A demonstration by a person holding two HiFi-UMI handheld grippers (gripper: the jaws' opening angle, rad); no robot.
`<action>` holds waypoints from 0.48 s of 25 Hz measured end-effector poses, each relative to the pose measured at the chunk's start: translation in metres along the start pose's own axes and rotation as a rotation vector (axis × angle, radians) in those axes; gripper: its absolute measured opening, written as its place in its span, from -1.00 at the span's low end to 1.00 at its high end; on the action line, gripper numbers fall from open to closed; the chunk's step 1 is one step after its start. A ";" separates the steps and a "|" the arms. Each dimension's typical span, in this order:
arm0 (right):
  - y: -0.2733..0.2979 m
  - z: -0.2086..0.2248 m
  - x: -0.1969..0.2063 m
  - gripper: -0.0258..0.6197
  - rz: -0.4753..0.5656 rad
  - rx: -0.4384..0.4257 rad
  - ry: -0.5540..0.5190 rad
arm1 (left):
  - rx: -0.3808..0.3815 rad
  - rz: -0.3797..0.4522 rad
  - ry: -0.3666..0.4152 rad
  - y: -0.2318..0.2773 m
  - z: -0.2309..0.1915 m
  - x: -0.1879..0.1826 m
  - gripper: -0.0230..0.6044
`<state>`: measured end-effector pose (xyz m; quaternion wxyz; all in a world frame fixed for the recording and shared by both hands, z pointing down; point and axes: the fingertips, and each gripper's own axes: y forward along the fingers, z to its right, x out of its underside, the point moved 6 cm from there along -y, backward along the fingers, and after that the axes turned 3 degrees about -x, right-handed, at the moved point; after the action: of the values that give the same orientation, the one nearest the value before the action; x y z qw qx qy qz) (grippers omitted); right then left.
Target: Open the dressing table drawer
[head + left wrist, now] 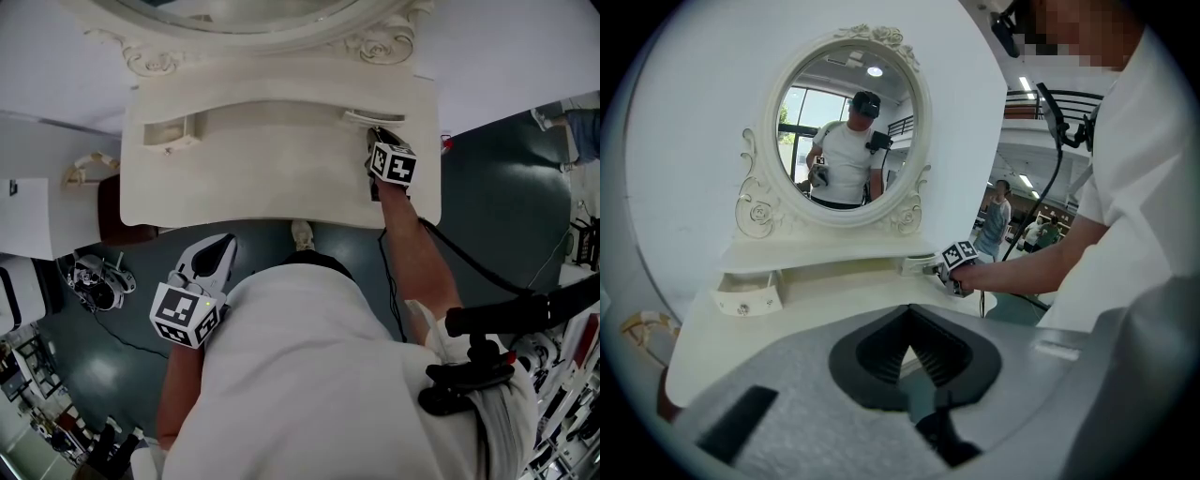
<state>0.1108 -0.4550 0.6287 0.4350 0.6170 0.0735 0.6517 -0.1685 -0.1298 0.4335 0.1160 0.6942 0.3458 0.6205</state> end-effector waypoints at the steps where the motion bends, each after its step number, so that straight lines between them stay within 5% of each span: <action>1: -0.001 0.000 0.001 -0.63 -0.001 0.001 -0.002 | 0.001 0.001 0.001 -0.001 0.000 0.000 -0.92; 12: -0.012 -0.007 0.010 -0.63 -0.012 0.005 -0.006 | 0.008 0.009 -0.001 -0.011 -0.001 0.006 -0.92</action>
<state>0.1120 -0.4378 0.6266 0.4376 0.6195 0.0773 0.6471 -0.1731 -0.1178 0.4316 0.1108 0.6964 0.3450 0.6194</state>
